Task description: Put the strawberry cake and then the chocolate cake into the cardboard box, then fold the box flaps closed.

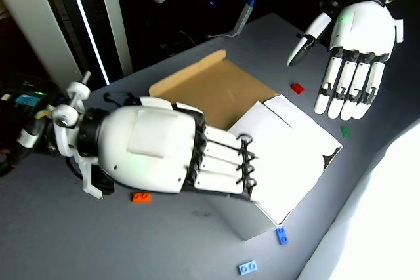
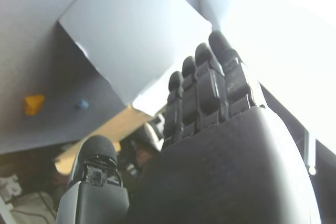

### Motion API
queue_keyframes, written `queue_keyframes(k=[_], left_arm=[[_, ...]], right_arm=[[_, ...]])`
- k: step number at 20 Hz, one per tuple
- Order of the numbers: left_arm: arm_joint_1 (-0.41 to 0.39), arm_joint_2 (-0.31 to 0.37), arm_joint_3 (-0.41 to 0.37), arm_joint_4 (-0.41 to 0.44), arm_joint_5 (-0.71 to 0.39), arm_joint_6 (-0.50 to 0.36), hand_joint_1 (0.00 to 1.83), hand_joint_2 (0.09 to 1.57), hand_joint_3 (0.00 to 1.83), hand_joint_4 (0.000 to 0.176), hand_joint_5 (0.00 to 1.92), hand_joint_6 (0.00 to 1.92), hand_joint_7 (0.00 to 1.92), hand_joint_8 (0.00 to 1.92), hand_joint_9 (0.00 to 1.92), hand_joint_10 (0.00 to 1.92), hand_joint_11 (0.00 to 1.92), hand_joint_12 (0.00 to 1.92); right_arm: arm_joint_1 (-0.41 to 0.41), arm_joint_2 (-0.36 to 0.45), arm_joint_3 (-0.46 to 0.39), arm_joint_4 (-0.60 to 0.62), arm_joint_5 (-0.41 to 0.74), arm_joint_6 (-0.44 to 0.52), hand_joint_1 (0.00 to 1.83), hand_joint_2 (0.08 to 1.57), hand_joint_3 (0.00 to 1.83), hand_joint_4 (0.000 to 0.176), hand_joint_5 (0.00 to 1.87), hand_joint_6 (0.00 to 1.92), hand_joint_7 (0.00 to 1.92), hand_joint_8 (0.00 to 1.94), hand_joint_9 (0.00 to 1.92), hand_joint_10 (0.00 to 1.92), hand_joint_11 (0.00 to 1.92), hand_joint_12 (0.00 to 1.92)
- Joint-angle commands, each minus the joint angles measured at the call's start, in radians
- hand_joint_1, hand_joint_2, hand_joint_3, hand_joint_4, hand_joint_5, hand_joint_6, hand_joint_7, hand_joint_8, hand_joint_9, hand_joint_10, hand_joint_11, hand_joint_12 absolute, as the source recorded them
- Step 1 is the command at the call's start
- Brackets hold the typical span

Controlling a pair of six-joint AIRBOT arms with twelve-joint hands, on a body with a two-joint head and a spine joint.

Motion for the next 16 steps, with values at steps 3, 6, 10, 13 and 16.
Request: queue_keyframes(k=[3, 6, 10, 13, 16], left_arm=[[0.005, 0.008, 0.024, -0.051, -0.014, 0.004, 0.0, 1.2, 0.0, 0.0, 0.16, 0.0, 0.23, 0.0, 0.24, 0.01, 0.0, 0.81], [0.032, 0.013, 0.028, -0.037, -0.034, 0.03, 0.0, 1.2, 0.0, 0.0, 0.17, 0.0, 0.25, 0.0, 0.26, 0.01, 0.0, 0.83], [0.091, 0.025, 0.003, -0.039, -0.067, 0.066, 0.0, 1.19, 0.0, 0.0, 0.18, 0.0, 0.25, 0.0, 0.27, 0.0, 0.0, 0.86], [0.127, 0.042, -0.035, -0.086, -0.102, 0.093, 0.0, 1.18, 0.0, 0.0, 0.17, 0.0, 0.22, 0.0, 0.24, 0.0, 0.0, 0.79], [0.168, 0.065, -0.089, -0.137, -0.142, 0.12, 0.0, 1.18, 0.0, 0.0, 0.19, 0.01, 0.25, 0.01, 0.26, 0.01, 0.0, 0.83]], right_arm=[[0.021, -0.005, 0.018, 0.011, 0.049, 0.003, 0.0, 1.18, 0.0, 0.0, 0.15, 0.0, 0.18, 0.0, 0.16, 0.0, 0.0, 0.39], [0.023, -0.015, 0.029, 0.011, 0.016, 0.003, 0.0, 1.19, 0.0, 0.0, 0.14, 0.0, 0.19, 0.0, 0.17, 0.0, 0.0, 0.36], [0.037, -0.012, 0.029, 0.011, 0.018, 0.024, 0.0, 1.19, 0.0, 0.0, 0.14, 0.0, 0.2, 0.0, 0.17, 0.0, 0.0, 0.39], [0.067, 0.014, 0.024, 0.012, 0.023, 0.057, 0.0, 1.19, 0.0, 0.0, 0.13, 0.0, 0.17, 0.0, 0.13, 0.0, 0.0, 0.37], [0.082, 0.071, 0.0, 0.092, 0.044, 0.059, 0.0, 1.19, 0.0, 0.0, 0.12, 0.0, 0.16, 0.0, 0.14, 0.01, 0.0, 0.38]])
